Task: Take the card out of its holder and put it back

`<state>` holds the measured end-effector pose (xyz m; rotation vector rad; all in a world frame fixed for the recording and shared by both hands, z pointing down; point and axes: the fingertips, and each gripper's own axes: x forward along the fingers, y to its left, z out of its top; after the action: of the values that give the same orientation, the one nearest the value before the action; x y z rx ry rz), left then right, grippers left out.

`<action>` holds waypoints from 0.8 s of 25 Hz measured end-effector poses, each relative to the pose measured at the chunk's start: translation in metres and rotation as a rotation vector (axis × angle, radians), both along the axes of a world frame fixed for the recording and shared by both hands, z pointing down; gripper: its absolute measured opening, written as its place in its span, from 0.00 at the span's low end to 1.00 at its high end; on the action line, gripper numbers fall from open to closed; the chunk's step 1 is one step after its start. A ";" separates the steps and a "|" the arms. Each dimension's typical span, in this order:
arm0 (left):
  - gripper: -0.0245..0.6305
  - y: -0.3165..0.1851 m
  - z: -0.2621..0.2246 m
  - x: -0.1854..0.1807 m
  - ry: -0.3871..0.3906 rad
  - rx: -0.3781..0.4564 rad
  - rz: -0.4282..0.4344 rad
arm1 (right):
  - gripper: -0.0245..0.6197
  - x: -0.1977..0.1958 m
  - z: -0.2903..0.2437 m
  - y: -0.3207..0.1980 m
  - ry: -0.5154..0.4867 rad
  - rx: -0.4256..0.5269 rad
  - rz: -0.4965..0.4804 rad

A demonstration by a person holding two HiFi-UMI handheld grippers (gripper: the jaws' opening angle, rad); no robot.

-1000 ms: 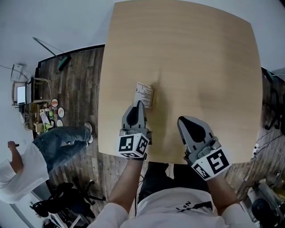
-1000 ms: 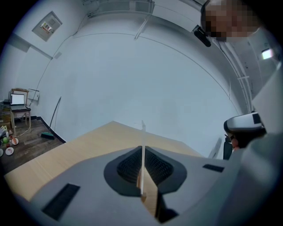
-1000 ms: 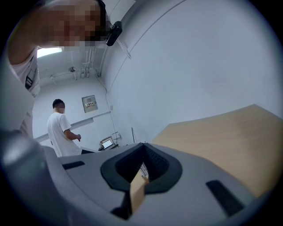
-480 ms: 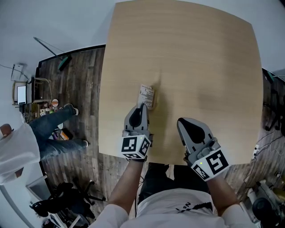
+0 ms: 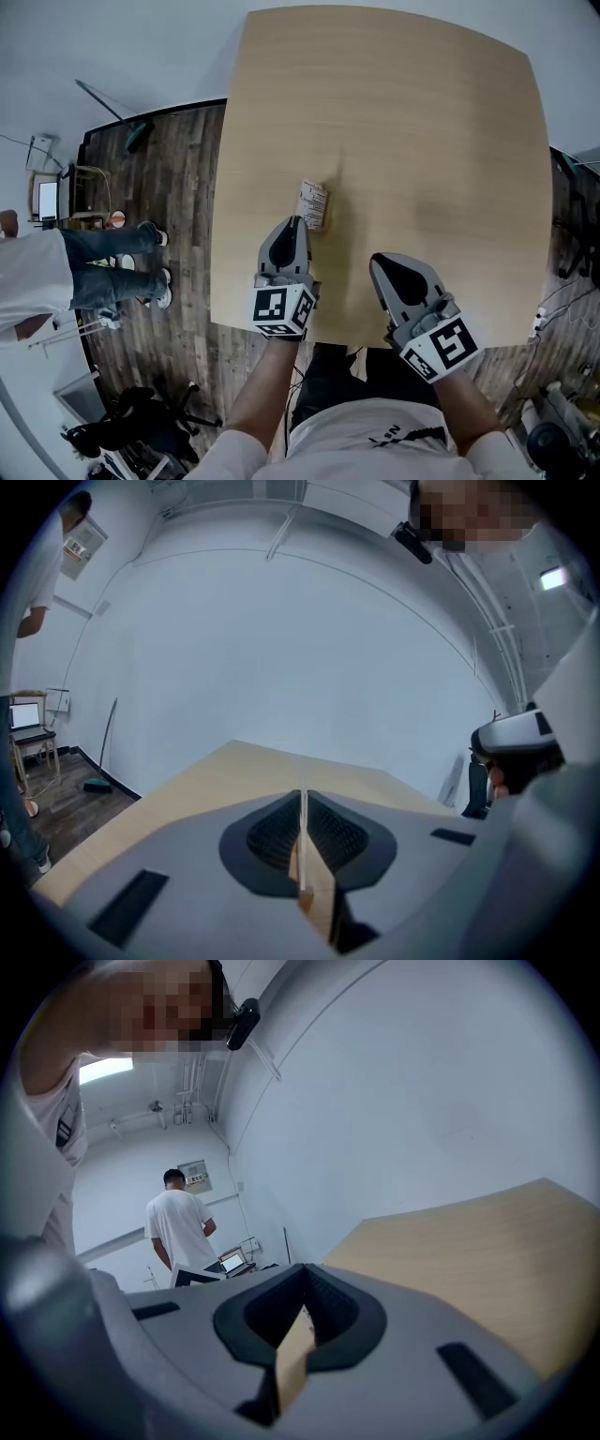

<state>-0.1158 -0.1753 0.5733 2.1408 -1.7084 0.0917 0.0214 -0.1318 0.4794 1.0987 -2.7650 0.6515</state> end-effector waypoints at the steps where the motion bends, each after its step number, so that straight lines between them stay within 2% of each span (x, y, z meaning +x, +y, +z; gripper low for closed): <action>1: 0.09 0.001 -0.001 0.002 -0.005 -0.004 0.011 | 0.06 0.000 -0.001 0.000 0.000 0.000 0.000; 6: 0.09 0.001 -0.004 0.000 0.001 -0.016 0.013 | 0.06 -0.001 -0.003 0.001 -0.003 0.000 -0.001; 10: 0.09 -0.001 -0.001 0.007 0.023 -0.032 0.068 | 0.06 0.000 -0.003 0.001 -0.002 0.001 -0.003; 13: 0.17 0.000 0.000 0.007 0.022 -0.037 0.080 | 0.06 -0.001 -0.001 0.002 -0.002 -0.004 -0.005; 15: 0.15 0.002 0.000 0.002 0.025 -0.036 0.057 | 0.06 -0.001 0.000 0.003 -0.002 -0.007 -0.006; 16: 0.09 0.003 0.001 0.001 0.034 -0.040 0.049 | 0.06 0.000 0.001 0.003 -0.002 -0.009 -0.005; 20: 0.09 -0.003 0.003 -0.001 0.085 -0.075 0.065 | 0.06 0.000 0.003 0.002 -0.001 -0.014 -0.004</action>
<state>-0.1170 -0.1780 0.5763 2.1152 -1.5639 0.0803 0.0217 -0.1301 0.4822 1.0901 -2.7587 0.6694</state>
